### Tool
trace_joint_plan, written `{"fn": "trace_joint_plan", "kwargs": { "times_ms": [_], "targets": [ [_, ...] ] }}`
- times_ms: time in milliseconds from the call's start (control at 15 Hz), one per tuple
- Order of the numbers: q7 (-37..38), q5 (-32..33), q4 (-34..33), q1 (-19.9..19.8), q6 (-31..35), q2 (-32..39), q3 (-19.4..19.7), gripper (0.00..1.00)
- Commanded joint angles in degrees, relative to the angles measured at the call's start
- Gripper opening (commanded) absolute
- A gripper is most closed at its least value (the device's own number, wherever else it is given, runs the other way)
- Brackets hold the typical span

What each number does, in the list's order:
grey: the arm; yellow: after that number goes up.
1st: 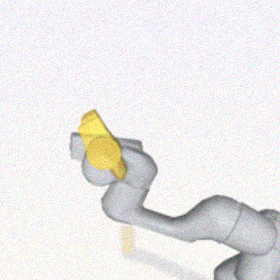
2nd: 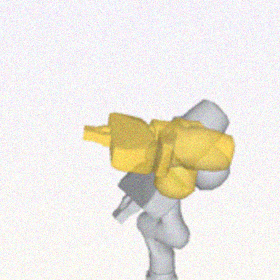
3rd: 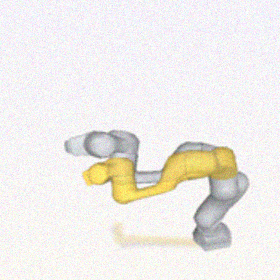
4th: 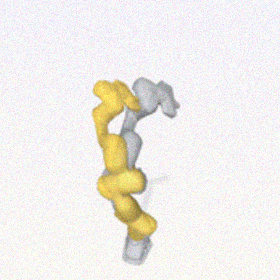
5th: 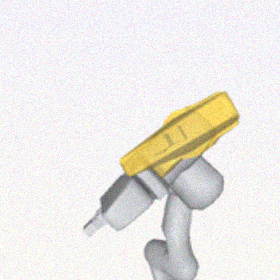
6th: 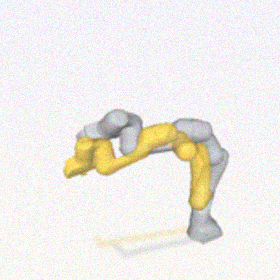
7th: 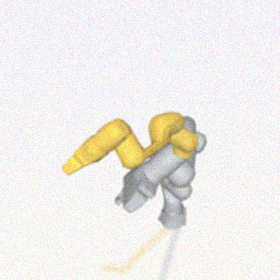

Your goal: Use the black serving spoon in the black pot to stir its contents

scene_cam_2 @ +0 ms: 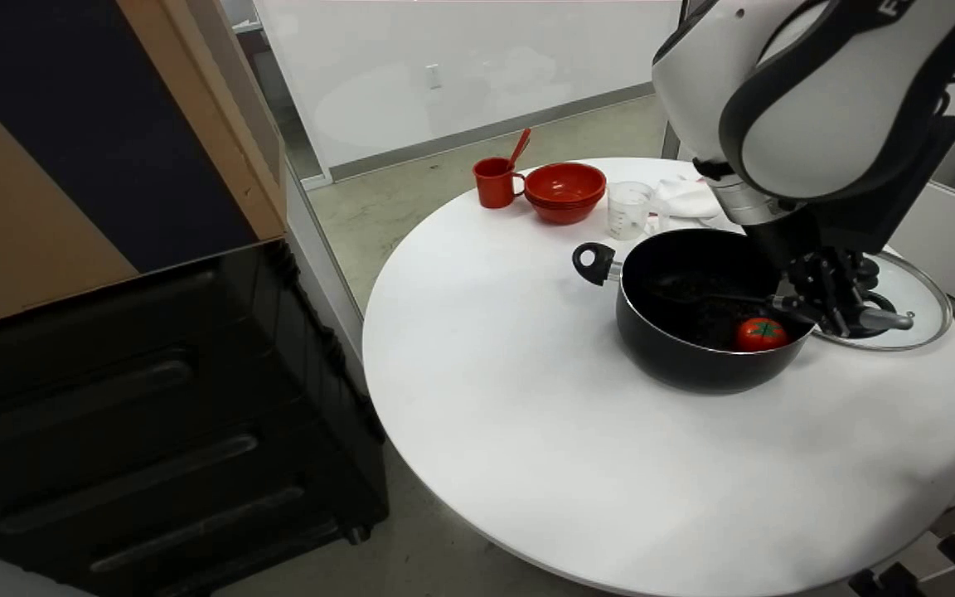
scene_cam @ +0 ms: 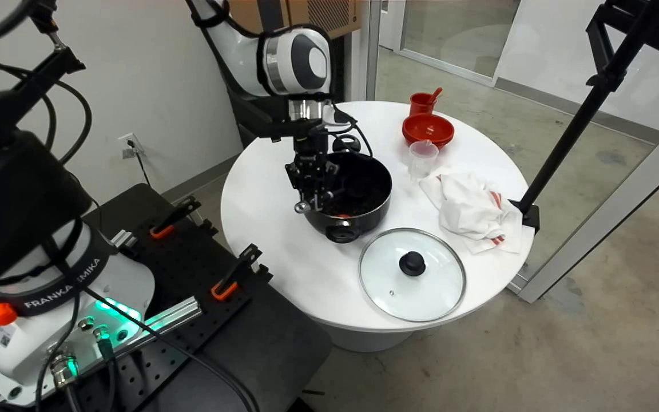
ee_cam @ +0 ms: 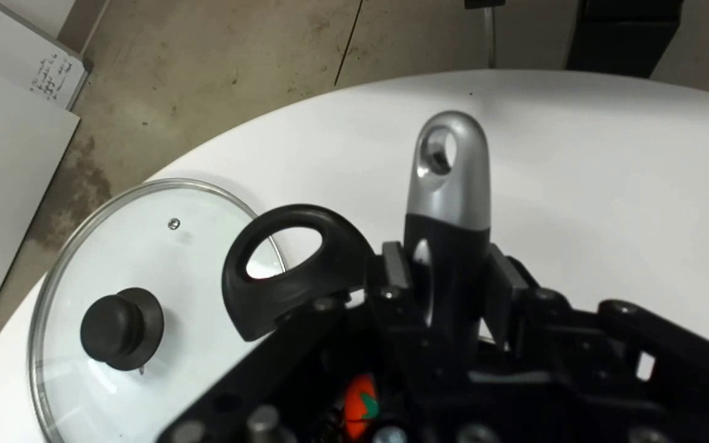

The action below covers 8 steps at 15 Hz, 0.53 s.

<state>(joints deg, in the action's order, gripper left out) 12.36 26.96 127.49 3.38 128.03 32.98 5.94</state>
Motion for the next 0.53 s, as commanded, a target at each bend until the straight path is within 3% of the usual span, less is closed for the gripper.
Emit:
{"fn": "trace_joint_plan", "kwargs": {
  "times_ms": [0, 267, 467],
  "targets": [
    [2.98, 4.19, 4.99, 2.25, 5.2, -2.82, 2.27, 0.63],
    [4.6, 6.44, 6.91, 3.23, 7.79, -3.38, 3.54, 0.8],
    [4.62, 6.32, 8.24, 3.17, 8.64, -4.78, 3.37, 0.78]
  ]
}}
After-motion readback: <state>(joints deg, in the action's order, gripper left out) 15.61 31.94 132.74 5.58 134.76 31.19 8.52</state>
